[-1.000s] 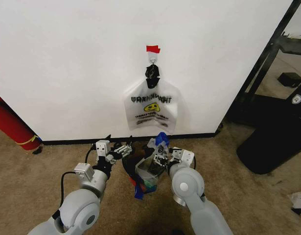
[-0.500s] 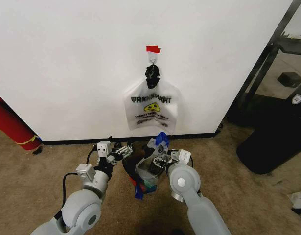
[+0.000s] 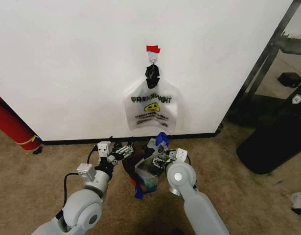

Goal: Pick up the garbage bag from the wall and place it over the trash bin.

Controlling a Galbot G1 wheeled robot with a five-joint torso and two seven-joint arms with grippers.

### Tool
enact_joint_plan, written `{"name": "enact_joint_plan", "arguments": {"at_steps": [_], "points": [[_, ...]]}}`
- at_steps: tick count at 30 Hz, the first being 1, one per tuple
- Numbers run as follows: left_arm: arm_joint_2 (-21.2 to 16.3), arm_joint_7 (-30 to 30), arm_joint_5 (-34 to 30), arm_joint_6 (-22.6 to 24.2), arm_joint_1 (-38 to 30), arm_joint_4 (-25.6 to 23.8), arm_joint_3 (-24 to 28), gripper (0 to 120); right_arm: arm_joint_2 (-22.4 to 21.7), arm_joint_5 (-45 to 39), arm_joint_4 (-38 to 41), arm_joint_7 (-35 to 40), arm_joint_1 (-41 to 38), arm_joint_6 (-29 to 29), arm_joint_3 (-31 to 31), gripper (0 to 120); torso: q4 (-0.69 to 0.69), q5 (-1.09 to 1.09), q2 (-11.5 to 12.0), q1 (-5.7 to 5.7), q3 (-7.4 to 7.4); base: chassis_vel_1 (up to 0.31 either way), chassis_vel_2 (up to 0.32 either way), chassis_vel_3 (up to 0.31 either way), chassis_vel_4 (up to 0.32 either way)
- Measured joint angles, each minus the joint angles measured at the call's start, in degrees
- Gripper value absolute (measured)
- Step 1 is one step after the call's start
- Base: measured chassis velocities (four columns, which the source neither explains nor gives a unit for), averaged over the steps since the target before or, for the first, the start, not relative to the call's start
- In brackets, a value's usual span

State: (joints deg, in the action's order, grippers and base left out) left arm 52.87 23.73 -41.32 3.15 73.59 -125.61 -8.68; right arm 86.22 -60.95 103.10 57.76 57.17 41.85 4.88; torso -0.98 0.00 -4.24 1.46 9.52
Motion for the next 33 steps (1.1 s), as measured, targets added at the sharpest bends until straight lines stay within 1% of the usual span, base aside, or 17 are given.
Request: {"name": "enact_joint_plan", "arguments": {"at_steps": [1, 3, 7, 8, 9, 13, 14, 15, 22, 23, 24, 25, 27, 30, 33], "points": [[0.0, 0.0, 0.0, 0.0, 0.0, 0.0, 0.0, 100, 0.0, 0.0, 0.0, 0.0, 0.0, 0.0, 0.0, 92, 0.0, 0.0, 0.0, 0.0, 0.0, 0.0, 0.0, 0.0, 0.0], [0.1, 0.0, 0.0, 0.0, 0.1, -0.1, 0.0, 100, 0.1, 0.2, 0.0, 0.1, 0.0, 0.0, -0.2, 86, 0.0, 0.0, 0.0, 0.0, 0.0, 0.0, 0.0, 0.0, 0.0], [0.1, 0.0, 0.0, 0.0, 0.3, -0.2, -0.1, 100, 0.2, 1.3, 1.3, 0.1, 0.8, 0.0, -0.5, 67, 0.0, 0.0, 0.0, 0.0, 0.0, 0.0, 0.0, 0.0, 0.0], [0.1, 0.0, 0.0, 0.0, 0.3, -0.2, -0.1, 100, 0.2, 1.6, 1.7, 0.0, 0.9, 0.0, -0.7, 64, 0.0, 0.0, 0.0, 0.0, 0.0, 0.0, 0.0, 0.0, 0.0], [0.1, 0.0, 0.0, 0.0, 0.3, -0.2, -0.1, 100, 0.2, 1.6, 1.7, 0.0, 0.9, 0.0, -0.7, 64, 0.0, 0.0, 0.0, 0.0, 0.0, 0.0, 0.0, 0.0, 0.0], [0.1, 0.0, 0.0, -0.1, 0.3, -0.2, 0.1, 100, 0.1, 2.4, 2.3, 0.0, 1.2, 0.0, -1.0, 46, 0.0, 0.0, 0.0, 0.0, 0.0, 0.0, 0.0, 0.0, 0.0], [0.2, 0.0, 0.0, -0.1, 0.3, -0.2, 0.2, 100, 0.0, 2.5, 2.4, 0.0, 1.3, 0.0, -1.0, 43, 0.0, 0.0, 0.0, 0.0, 0.0, 0.0, 0.0, 0.0, 0.0], [0.2, 0.0, 0.0, -0.1, 0.3, -0.2, 0.2, 100, 0.0, 2.5, 2.4, 0.0, 1.3, 0.0, -1.0, 43, 0.0, 0.0, 0.0, 0.0, 0.0, 0.0, 0.0, 0.0, 0.0], [0.3, 0.1, 0.0, 0.0, 0.9, -0.1, 0.6, 100, 0.1, 1.9, 2.2, 0.0, 1.5, 0.0, -0.6, 13, 0.0, 0.0, 0.0, 0.0, 0.0, 0.0, 0.0, 0.0, 0.0], [0.3, 0.1, 0.0, 0.0, 0.9, -0.1, 0.6, 100, 0.1, 1.9, 2.2, 0.0, 1.5, 0.0, -0.6, 13, 0.0, 0.0, 0.0, 0.0, 0.0, 0.0, 0.0, 0.0, 0.0], [0.3, 0.1, 0.0, 0.0, 1.0, -0.2, 0.7, 100, 0.2, 2.0, 2.4, 0.0, 1.5, 0.0, -0.6, 10, 0.0, 0.0, 0.0, 0.0, 0.0, 0.0, 0.0, 0.0, 0.0], [0.4, 0.1, 0.0, 0.0, 1.0, -0.2, 0.7, 100, 0.2, 2.0, 2.6, 0.0, 1.6, 0.0, -0.6, 4, 0.01, 0.0, 0.0, 0.0, 0.0, 0.0, 0.0, 0.0, 0.0], [0.4, 0.1, 0.0, 0.2, 0.9, -0.2, 0.7, 100, 0.0, 2.1, 3.1, 0.0, 1.8, 0.0, -0.7, 1, 0.0, 0.0, 0.0, 0.0, 0.0, 0.0, 0.0, 0.0, 0.0], [0.3, 0.2, -0.1, 0.4, 0.8, -0.3, 0.7, 100, -0.2, 2.3, 3.9, -0.4, 2.3, -0.4, -0.4, 1, 0.0, 0.0, 0.0, 0.0, 0.0, 0.0, 0.0, 0.0, 0.0], [-0.1, 0.2, -1.2, 1.1, 0.4, -0.9, 0.6, 100, -0.6, 4.1, 5.8, -3.9, 4.0, -2.7, 0.5, 1, 0.0, 0.0, 0.0, 0.0, 0.0, 0.0, 0.0, 0.0, 0.0]]}}
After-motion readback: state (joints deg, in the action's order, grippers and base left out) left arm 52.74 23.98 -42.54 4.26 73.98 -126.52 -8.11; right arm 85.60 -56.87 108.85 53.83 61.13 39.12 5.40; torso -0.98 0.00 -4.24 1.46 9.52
